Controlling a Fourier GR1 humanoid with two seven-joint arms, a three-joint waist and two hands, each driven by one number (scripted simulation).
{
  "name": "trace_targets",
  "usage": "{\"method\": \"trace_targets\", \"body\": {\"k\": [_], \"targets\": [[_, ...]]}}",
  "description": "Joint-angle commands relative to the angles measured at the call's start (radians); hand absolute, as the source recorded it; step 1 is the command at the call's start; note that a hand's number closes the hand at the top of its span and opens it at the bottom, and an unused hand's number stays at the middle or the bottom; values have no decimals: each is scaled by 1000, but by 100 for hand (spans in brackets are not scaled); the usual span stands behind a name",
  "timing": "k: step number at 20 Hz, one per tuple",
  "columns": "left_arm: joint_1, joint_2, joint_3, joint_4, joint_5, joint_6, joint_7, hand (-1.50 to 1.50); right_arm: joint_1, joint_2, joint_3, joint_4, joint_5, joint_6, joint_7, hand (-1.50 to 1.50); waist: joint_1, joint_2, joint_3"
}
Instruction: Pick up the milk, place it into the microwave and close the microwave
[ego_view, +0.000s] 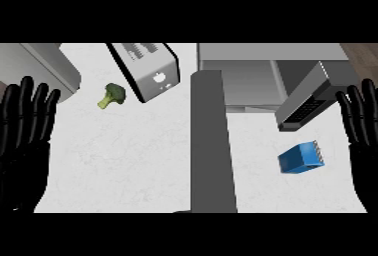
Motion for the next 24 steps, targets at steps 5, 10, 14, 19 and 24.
{"method": "trace_targets", "body": {"k": [5,10,14,19,24], "targets": [[-107,74,132,176,114,-86,-59,-150,-41,-91,-42,-72,-226,180,52,-150,0,23,10],[2,74,176,181,185,-114,-25,-150,82,-127,-29,-144,-322,265,127,-150,6,19,10],[13,104,219,148,225,-143,8,-150,196,-135,-79,-243,-357,316,133,-150,3,20,10],[120,75,204,41,244,-174,20,-150,126,-105,-107,-197,-283,263,180,-150,11,20,10],[225,110,295,-55,371,-246,68,-150,249,-77,-137,-181,-250,335,105,-150,11,19,11]]}}
